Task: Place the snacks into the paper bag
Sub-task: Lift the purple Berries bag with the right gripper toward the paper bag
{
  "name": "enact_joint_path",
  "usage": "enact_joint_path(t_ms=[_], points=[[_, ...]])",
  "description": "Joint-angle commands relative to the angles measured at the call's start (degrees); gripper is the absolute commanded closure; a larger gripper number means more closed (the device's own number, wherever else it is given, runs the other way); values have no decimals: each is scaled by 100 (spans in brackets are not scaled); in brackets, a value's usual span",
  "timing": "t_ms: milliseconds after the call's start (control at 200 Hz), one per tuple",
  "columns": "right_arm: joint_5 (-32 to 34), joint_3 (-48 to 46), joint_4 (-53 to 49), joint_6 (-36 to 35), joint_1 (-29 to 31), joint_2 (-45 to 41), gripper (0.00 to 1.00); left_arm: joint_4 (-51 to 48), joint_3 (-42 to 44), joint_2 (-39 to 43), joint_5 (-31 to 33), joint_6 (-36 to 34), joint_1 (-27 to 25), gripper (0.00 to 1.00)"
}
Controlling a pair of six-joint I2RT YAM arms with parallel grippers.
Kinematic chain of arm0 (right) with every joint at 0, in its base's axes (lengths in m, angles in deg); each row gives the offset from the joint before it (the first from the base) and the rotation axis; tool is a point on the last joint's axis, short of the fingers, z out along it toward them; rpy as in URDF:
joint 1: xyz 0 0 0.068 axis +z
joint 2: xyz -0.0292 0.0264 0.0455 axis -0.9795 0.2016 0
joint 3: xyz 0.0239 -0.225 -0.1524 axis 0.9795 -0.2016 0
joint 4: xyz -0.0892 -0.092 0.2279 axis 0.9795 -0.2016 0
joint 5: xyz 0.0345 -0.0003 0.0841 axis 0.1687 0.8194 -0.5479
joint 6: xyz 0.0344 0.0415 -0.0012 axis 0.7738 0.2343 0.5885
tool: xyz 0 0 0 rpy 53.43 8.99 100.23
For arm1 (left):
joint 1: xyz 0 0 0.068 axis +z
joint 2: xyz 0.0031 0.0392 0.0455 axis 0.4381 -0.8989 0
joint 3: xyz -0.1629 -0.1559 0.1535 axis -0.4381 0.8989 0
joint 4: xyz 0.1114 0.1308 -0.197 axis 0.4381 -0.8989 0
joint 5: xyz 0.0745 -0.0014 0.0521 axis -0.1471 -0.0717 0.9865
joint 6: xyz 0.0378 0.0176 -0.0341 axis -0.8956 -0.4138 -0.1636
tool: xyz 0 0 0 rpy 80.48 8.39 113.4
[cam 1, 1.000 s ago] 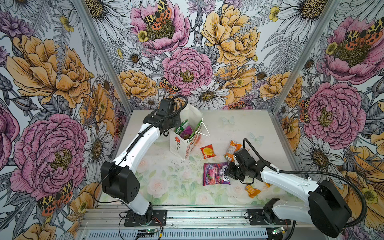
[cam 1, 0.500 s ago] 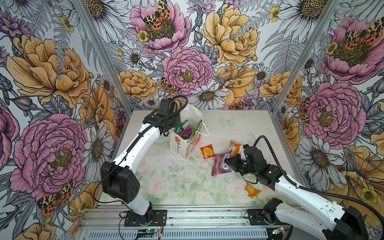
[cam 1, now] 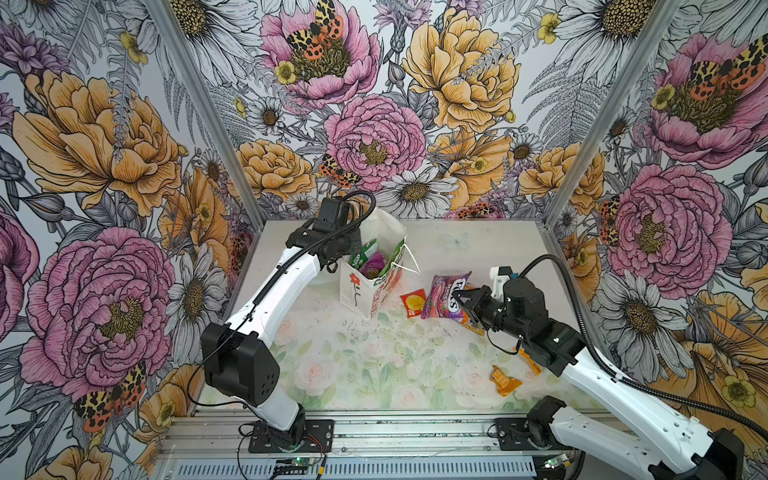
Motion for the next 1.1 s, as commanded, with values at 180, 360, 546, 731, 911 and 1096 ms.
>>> enact_joint_path(t_ms=[180,360,546,731,911,1096], points=[[392,926,156,-462,-95,132,100,117,-194,73,-18,-63,-76,100],[673,1589,-327,-834,-255,246,100,123,-196,98,-82,-51,-86,100],[703,2259,-390,-1070,-396,531,100,118,-210,120,-141,-46,-108,100],[511,3159,-375,-1306,-381,1077,100,116,-216,135,-154,-58,-130,100],[434,3807,-355,-1379,-208,1545,100,127,-219,165,-144,-71,-148,100],[431,4351,-244,-1408,203,2026,100,125,-227,178,-165,-69,-157,100]])
